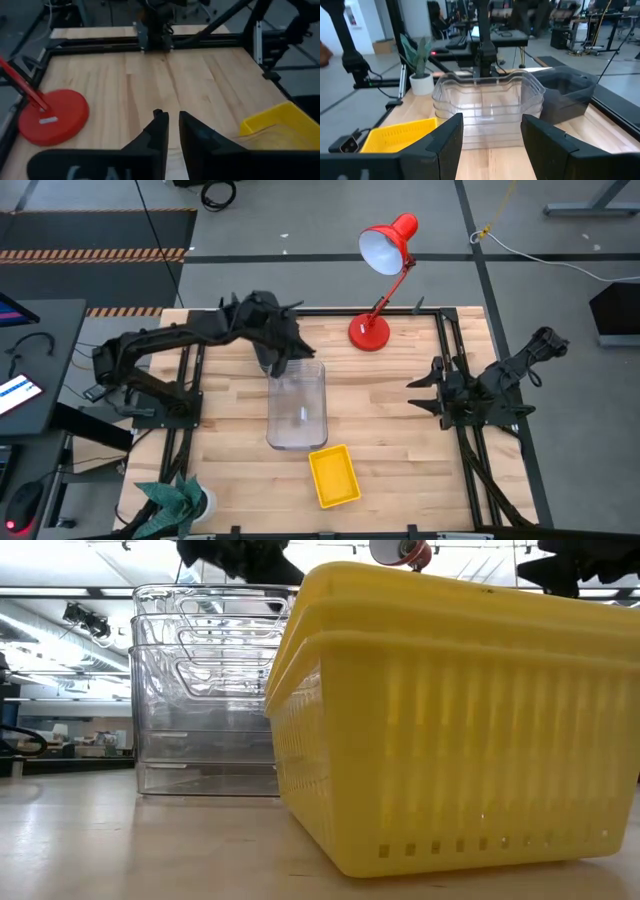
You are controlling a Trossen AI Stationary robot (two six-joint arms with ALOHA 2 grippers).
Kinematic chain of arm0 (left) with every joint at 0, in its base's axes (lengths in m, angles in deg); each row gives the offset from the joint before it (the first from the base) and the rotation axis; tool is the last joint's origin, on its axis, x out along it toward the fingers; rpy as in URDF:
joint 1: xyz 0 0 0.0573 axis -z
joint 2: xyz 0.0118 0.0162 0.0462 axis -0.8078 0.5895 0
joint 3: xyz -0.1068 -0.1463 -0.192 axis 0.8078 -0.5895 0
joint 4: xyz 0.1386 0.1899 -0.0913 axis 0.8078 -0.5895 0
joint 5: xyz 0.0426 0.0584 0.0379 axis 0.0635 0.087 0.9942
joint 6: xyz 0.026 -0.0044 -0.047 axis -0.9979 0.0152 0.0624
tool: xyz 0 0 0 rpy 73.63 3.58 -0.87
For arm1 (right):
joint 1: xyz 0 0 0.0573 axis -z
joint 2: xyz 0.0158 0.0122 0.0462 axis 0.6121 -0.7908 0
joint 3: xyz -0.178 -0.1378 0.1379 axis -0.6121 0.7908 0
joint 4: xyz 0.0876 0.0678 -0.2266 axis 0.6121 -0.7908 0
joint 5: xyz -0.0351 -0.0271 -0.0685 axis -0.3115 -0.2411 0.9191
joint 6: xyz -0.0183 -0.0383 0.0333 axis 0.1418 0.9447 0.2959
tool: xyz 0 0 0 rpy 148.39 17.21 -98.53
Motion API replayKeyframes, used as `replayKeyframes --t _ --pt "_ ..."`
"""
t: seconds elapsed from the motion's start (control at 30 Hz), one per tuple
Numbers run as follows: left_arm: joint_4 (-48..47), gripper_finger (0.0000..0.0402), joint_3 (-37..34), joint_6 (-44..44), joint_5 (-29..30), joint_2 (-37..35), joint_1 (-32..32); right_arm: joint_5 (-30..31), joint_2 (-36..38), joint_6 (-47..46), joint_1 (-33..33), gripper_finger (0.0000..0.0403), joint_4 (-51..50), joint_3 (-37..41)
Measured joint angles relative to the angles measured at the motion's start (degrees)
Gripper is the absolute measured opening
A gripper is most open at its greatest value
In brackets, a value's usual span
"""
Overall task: Stack baskets by color
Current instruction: Return to Home Position
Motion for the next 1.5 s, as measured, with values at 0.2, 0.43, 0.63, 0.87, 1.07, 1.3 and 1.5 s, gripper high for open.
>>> replayKeyframes --t 0.2,0.43,0.63,0.87,1.07,1.3,1.5 --pt "5.2 0.0039 -6.3 2.3 -1.9 -0.7 -0.2 0.1 5.8 1.3 0.0 0.0205 -0.1 1.9" --pt "14.9 0.0027 -13.7 3.6 -2.9 -4.1 0.3 0.1 12.1 0.1 0.2 0.0205 0.7 6.1" --pt "19.8 0.0023 -19.2 5.9 -2.7 -10.1 -0.1 0.1 16.5 1.0 0.2 0.0205 0.9 8.8" --pt "32.4 0.0020 -29.1 8.7 -0.5 -16.4 1.0 1.0 16.5 2.5 0.7 0.0198 8.9 14.2" --pt "41.2 0.0020 -38.1 11.5 5.7 -20.7 5.0 1.6 16.5 1.2 1.9 0.0187 13.3 17.1" --pt "41.8 0.0019 -45.7 12.6 12.4 -28.2 9.9 1.7 16.5 0.9 2.7 0.0169 13.6 18.6" --pt "44.6 0.0014 -52.1 12.8 17.2 -36.6 12.7 4.0 16.5 1.3 2.9 0.0147 13.6 19.6"
